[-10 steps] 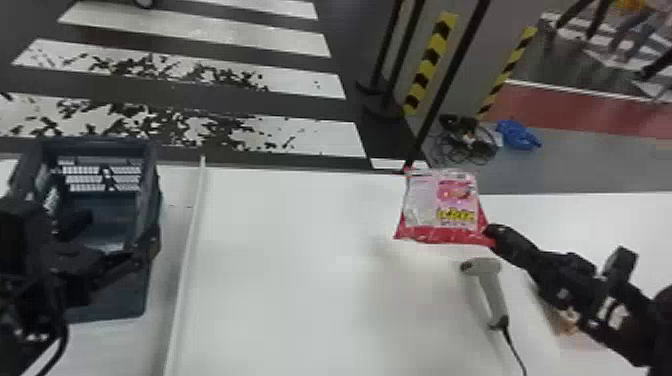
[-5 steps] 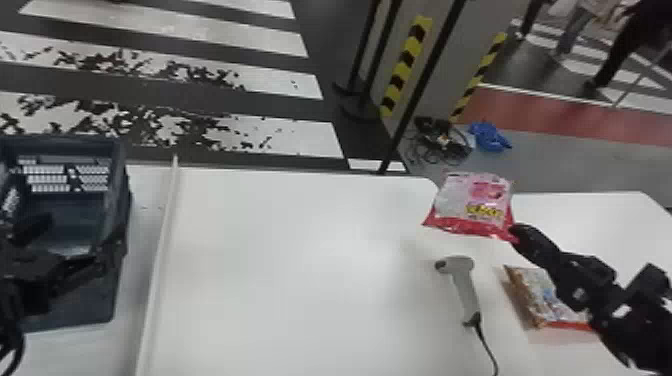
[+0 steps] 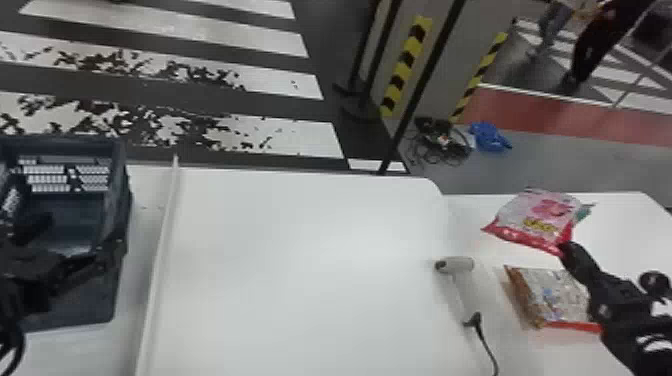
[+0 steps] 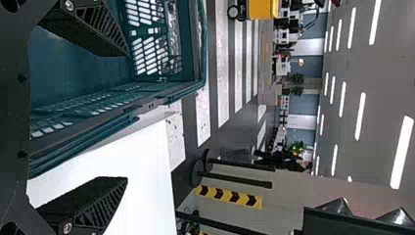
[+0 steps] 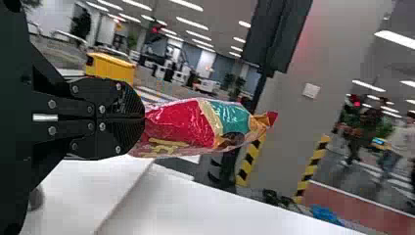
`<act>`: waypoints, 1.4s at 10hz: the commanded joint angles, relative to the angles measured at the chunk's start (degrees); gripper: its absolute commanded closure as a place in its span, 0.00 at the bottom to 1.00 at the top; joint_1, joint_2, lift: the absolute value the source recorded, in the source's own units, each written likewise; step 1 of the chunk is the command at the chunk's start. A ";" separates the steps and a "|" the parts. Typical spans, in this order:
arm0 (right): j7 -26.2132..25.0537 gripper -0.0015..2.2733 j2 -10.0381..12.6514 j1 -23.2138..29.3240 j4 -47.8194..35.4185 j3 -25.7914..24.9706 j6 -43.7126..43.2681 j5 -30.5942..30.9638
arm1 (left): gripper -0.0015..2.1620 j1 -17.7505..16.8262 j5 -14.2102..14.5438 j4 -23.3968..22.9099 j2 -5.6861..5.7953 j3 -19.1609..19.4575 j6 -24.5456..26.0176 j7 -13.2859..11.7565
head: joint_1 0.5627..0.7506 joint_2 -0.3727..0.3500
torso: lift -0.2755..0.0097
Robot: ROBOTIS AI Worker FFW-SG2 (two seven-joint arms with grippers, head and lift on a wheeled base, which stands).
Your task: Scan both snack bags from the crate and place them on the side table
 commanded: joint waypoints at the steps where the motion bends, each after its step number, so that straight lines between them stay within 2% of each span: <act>1: -2.47 0.99 0.21 0.24 2.13 -1.01 -7.62 -0.62 | 0.04 -0.05 0.00 0.01 0.00 0.00 0.00 0.01 | 0.70 0.03 | 0.62; 4: -7.57 0.99 -1.29 0.24 10.65 -1.10 -23.62 1.58 | 0.04 -0.22 0.00 0.01 0.00 -0.35 0.00 -0.08 | 0.70 0.03 | 0.62; 5: -8.71 0.99 -1.37 0.24 11.62 -1.10 -24.85 2.64 | 0.04 -0.31 0.00 0.10 0.00 -0.44 0.00 -0.08 | 0.70 0.03 | 0.62; 6: -10.03 0.94 -1.37 0.24 12.76 -1.01 -26.25 3.25 | 0.04 -0.31 0.00 0.01 0.00 -0.44 0.00 -0.08 | 0.70 0.03 | 0.62; 7: -10.03 0.76 -1.37 0.24 13.64 -1.01 -26.61 3.25 | 0.04 -0.31 0.18 0.01 0.09 -0.44 0.00 -0.08 | 0.70 0.03 | 0.62; 8: -10.12 0.24 -1.11 0.33 13.73 -0.92 -27.66 3.34 | 0.04 -0.31 0.18 -0.08 0.09 -0.44 0.00 -0.08 | 0.70 0.03 | 0.62; 9: -10.30 0.00 -1.02 0.42 13.64 -0.57 -29.07 3.60 | 0.04 -0.31 0.18 -0.17 0.00 -0.44 0.00 -0.08 | 0.70 0.03 | 0.62; 12: -10.30 0.03 -0.23 2.97 10.91 2.77 -33.99 3.60 | 0.04 -0.22 0.09 -0.26 0.00 -0.44 0.00 -0.08 | 0.70 0.03 | 0.62; 14: -11.18 0.03 4.95 5.08 0.98 9.62 -38.74 5.36 | 0.04 -0.40 0.09 -0.43 -0.09 -0.44 0.00 0.10 | 0.70 0.03 | 0.62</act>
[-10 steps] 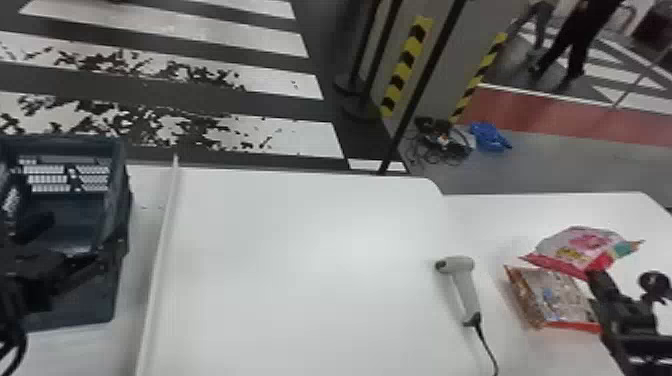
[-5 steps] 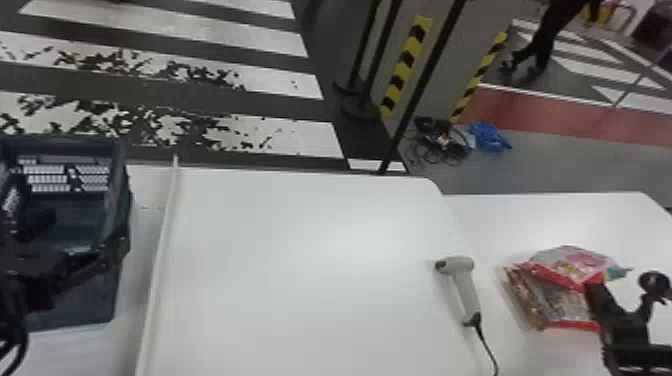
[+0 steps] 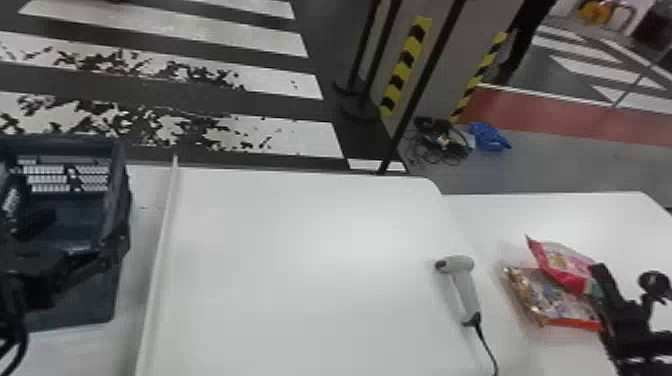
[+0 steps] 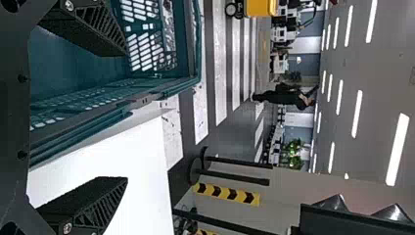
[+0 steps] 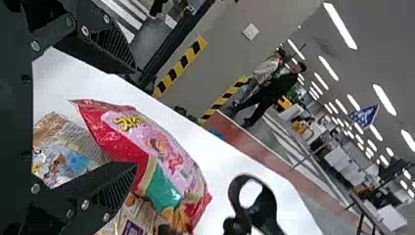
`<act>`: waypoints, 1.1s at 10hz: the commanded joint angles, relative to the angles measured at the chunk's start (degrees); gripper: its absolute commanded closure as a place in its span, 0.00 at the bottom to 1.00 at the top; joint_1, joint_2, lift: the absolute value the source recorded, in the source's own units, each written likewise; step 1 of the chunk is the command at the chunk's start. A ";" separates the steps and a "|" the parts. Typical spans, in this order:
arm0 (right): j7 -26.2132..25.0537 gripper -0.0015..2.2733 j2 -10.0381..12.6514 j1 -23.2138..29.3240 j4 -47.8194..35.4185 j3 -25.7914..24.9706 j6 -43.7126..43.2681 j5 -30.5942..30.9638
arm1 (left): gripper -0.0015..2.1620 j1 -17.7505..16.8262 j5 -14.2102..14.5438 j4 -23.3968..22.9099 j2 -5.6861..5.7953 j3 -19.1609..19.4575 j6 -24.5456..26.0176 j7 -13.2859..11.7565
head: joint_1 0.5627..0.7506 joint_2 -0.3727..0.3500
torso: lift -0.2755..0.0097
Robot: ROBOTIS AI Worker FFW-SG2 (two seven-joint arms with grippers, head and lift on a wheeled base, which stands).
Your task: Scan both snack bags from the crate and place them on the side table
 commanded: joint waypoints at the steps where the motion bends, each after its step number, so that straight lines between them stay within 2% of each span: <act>1: -0.04 0.03 4.75 1.31 -8.39 4.08 -4.29 3.94 | 0.04 0.11 -0.09 -0.30 -0.13 0.00 0.00 0.10 | 0.70 0.03 | 0.62; 3: 0.05 0.03 11.08 4.30 -19.46 10.14 -9.56 9.39 | 0.04 0.46 0.00 -0.65 -0.39 0.09 0.00 1.25 | 0.70 0.03 | 0.62; 6: -0.04 0.03 18.99 9.31 -29.92 19.64 -14.84 14.31 | 0.04 0.99 -0.18 -1.09 -0.83 -1.23 0.00 4.85 | 0.70 0.03 | 0.62; 8: -1.54 0.03 19.57 13.35 -33.88 27.37 -22.22 19.59 | 0.04 0.99 -0.53 -1.18 -0.83 -2.11 0.00 5.03 | 0.70 0.03 | 0.62; 10: -6.55 0.03 19.57 20.12 -37.22 37.74 -29.95 21.43 | 0.04 1.78 -1.41 -1.44 -0.83 -3.43 -0.18 5.55 | 0.70 0.03 | 0.62; 11: -6.99 0.03 19.57 22.32 -39.06 40.55 -31.89 22.57 | 0.04 1.86 -1.67 -1.27 -0.83 -3.78 -0.53 6.08 | 0.70 0.03 | 0.62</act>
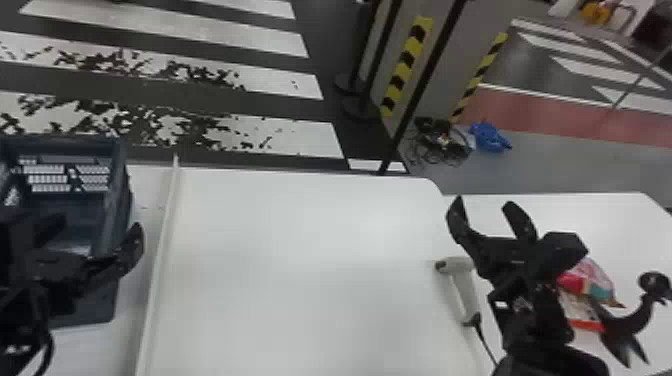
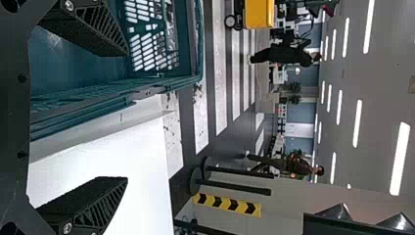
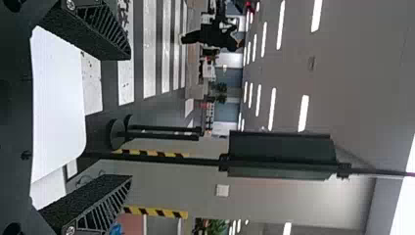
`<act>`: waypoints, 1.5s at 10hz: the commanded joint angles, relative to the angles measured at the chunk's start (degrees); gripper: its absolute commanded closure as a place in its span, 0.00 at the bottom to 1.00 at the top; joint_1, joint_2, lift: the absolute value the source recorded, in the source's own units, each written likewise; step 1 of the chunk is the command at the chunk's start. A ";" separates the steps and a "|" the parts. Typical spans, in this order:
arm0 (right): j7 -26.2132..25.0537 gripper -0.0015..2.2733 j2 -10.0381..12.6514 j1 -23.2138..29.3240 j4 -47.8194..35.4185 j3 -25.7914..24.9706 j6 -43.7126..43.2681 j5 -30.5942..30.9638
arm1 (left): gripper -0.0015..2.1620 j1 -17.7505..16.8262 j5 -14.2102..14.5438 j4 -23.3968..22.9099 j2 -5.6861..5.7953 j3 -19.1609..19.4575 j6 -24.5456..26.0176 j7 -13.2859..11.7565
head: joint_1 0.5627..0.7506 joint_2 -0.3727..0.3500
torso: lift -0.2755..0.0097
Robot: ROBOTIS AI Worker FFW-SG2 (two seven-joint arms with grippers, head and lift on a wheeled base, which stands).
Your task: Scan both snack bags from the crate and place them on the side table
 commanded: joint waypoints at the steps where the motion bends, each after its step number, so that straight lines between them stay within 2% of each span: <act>1: -0.34 0.03 0.23 3.32 -2.27 4.16 -2.48 1.85 | 0.04 0.17 -0.37 0.31 0.00 -0.31 -0.55 0.23 | 0.70 0.06 | 0.62; 3: -1.57 0.03 0.23 6.14 -2.62 8.20 -2.83 3.70 | 0.04 0.26 -0.63 1.10 -0.09 -0.66 -3.18 0.41 | 0.70 0.12 | 0.62; 6: -2.45 0.03 0.23 8.25 -5.96 10.05 8.06 4.58 | 0.04 1.14 -1.07 2.59 -0.17 -2.07 -10.57 0.67 | 0.70 0.18 | 0.62; 7: -3.24 0.03 0.23 9.39 -7.36 11.02 8.77 4.75 | 0.04 1.49 -2.04 3.03 -0.35 -3.21 -13.73 1.11 | 0.70 0.17 | 0.62; 10: -5.88 0.03 0.23 11.85 -10.35 12.95 8.59 5.19 | 0.04 2.46 -2.48 2.86 -0.61 -5.58 -14.43 1.20 | 0.70 0.14 | 0.62; 15: -9.04 0.03 0.23 14.14 -12.02 16.11 7.54 3.43 | 0.04 5.97 -3.62 0.48 -1.23 -5.76 -14.43 1.82 | 0.70 0.13 | 0.62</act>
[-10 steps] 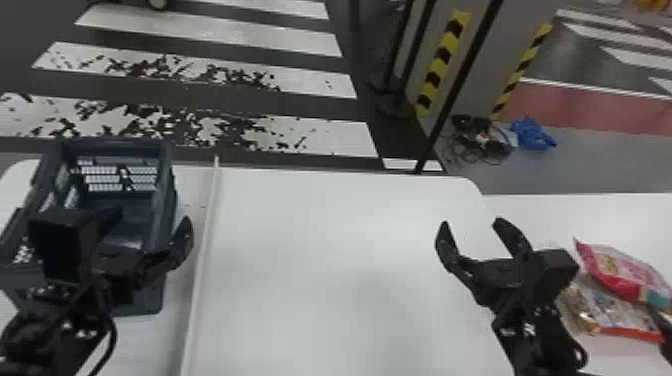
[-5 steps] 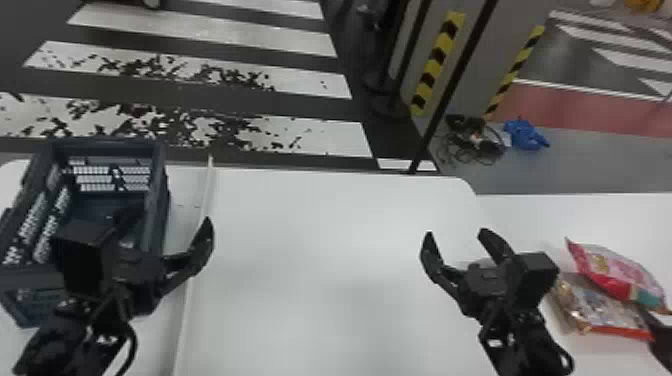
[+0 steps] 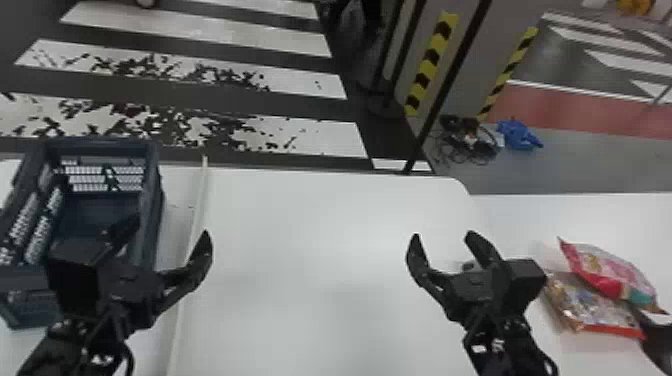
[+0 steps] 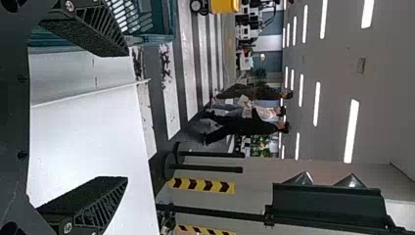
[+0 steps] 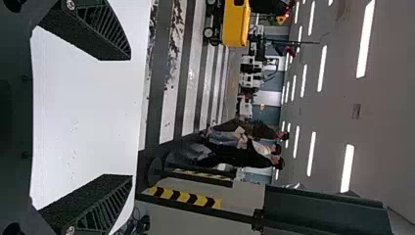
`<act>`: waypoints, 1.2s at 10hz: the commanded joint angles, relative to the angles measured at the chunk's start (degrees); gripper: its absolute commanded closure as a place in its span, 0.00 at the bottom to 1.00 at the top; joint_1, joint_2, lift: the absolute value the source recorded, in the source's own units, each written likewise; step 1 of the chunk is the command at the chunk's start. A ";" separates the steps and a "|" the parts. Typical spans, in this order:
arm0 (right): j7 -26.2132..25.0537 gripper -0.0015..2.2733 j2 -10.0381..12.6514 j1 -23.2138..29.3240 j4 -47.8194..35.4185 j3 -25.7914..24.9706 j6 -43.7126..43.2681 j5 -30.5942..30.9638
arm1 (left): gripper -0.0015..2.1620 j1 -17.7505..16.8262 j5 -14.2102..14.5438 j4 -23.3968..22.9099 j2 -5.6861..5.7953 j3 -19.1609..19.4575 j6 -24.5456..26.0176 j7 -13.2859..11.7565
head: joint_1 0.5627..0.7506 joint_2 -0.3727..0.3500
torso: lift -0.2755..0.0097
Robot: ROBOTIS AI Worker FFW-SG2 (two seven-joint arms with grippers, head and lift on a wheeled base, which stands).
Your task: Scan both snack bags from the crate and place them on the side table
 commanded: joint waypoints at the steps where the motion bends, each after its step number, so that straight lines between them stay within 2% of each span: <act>1: -0.12 0.03 0.23 0.21 0.05 0.27 -0.24 -0.54 | 0.04 0.70 -0.18 -0.47 -0.02 0.31 0.19 0.00 | 0.70 0.14 | 0.62; 12: -0.03 0.03 0.23 -0.67 1.54 -0.08 -0.06 -1.16 | 0.04 -0.27 -0.01 -0.30 -0.20 1.18 0.89 0.00 | 0.70 0.16 | 0.62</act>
